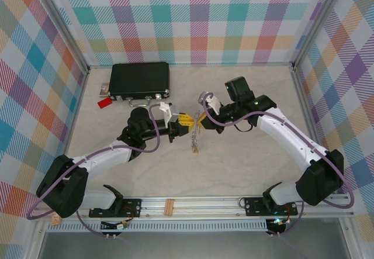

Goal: Put the keys on the keyring

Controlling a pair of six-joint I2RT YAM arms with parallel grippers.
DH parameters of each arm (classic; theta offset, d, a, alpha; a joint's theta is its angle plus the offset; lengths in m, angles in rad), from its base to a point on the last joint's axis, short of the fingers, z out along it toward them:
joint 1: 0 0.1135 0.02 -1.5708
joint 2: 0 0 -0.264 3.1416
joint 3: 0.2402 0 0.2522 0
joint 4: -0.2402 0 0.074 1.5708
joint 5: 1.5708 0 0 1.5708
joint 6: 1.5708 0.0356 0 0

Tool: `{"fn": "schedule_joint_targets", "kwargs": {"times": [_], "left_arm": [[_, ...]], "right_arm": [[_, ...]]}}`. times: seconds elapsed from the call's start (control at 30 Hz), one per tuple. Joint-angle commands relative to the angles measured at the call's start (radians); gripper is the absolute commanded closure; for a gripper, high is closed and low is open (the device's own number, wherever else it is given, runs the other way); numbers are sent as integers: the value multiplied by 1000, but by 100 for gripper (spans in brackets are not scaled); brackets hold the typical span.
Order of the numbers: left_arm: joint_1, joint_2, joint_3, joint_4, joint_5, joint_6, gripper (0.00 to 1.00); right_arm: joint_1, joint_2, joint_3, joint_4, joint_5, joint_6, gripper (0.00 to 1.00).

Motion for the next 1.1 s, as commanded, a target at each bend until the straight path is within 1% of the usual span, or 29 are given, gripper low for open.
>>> {"fn": "schedule_joint_targets", "kwargs": {"times": [0.0, 0.33, 0.37, 0.47, 0.63, 0.67, 0.7, 0.77, 0.83, 0.97, 1.07], "left_arm": [[8, 18, 38, -4, 52, 19, 82], [8, 38, 60, -39, 108, 14, 85], [8, 41, 61, -40, 115, 13, 87], [6, 44, 66, -42, 126, 11, 99], [6, 36, 61, -41, 121, 15, 100], [7, 35, 60, -35, 117, 14, 100], [6, 33, 56, -22, 111, 10, 100], [6, 35, 46, 25, 97, -14, 100], [6, 40, 30, 92, 80, -46, 100], [6, 51, 5, 247, 53, -127, 100], [6, 62, -4, 353, 37, -185, 100]], "right_arm": [[12, 8, 43, -5, -24, -32, 100], [17, 0, 37, 12, -24, -28, 100], [18, 2, 38, 12, -24, -26, 100], [18, 0, 35, 14, -24, -25, 100], [17, -10, 24, 28, -5, -18, 100], [17, -14, 18, 39, 6, -11, 95], [17, -20, 11, 53, 20, 2, 93], [17, -37, -6, 77, 46, 20, 91], [16, -62, -26, 116, 92, 53, 71], [14, -143, -95, 222, 177, 132, 69], [12, -226, -178, 343, 203, 200, 67]]}}
